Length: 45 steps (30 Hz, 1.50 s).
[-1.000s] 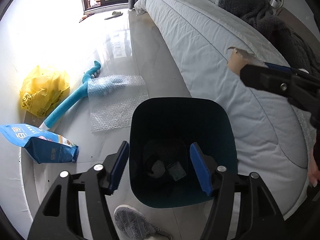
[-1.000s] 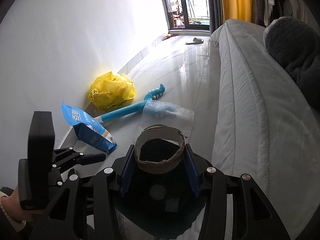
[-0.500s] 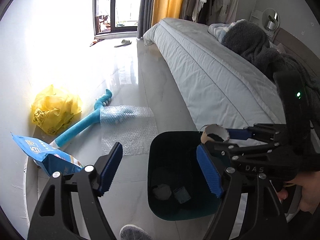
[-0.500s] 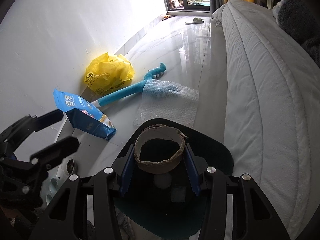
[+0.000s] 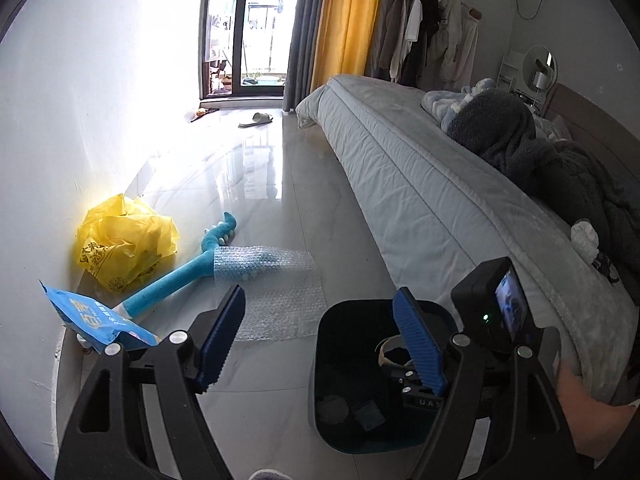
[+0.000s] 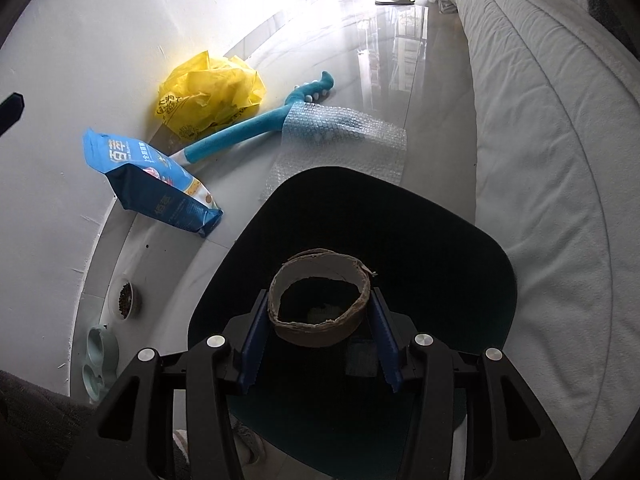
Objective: Collect trash
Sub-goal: 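Open the right tool to drop the tape roll into the bin, then move both tools back over the bed toward the bubble wrap and tissue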
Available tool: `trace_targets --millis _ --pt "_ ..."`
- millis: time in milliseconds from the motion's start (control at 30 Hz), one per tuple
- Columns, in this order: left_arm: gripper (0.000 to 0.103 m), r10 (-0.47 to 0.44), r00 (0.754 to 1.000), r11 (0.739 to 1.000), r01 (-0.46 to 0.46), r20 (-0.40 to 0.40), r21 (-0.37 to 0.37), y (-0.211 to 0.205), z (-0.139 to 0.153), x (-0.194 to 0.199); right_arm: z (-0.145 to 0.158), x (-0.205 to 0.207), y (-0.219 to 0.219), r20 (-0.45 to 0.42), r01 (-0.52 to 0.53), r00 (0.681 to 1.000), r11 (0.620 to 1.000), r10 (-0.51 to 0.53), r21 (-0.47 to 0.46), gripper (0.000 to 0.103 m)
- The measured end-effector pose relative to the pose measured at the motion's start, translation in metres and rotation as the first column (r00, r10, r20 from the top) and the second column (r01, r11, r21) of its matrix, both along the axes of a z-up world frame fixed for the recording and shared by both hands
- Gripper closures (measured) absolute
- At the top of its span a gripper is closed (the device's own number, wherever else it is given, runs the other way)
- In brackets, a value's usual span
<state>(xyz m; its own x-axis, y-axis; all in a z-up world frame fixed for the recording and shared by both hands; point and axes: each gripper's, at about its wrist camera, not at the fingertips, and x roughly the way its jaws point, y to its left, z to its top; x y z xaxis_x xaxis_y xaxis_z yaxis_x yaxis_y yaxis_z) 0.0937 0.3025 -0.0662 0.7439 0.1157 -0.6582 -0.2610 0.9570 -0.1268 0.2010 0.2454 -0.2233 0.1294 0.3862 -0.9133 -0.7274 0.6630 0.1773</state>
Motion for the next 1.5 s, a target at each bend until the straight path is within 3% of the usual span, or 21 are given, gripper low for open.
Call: trace_targets --millis 333,900,1033,1500 --pt "0.021 0.008 0.997 0.998 -0.012 0.078 0.058 -0.002 0.021 -0.006 -0.001 -0.01 0.0 0.018 -0.02 1.0 1.0 0.02 -0.018 0.036" --pt "0.021 -0.058 0.984 0.995 0.044 0.167 0.085 -0.053 0.052 0.014 0.083 -0.004 -0.048 0.23 -0.017 0.973 0.992 -0.013 0.128 0.034" --pt "0.021 -0.067 0.981 0.997 0.057 0.184 0.061 -0.064 0.058 0.02 0.098 -0.002 -0.069 0.275 -0.011 0.961 0.989 -0.031 0.149 0.033" --pt "0.021 -0.122 0.976 0.989 0.103 0.182 0.108 -0.11 0.057 0.044 0.143 0.018 -0.143 0.357 0.061 0.921 0.965 -0.153 0.256 0.031"
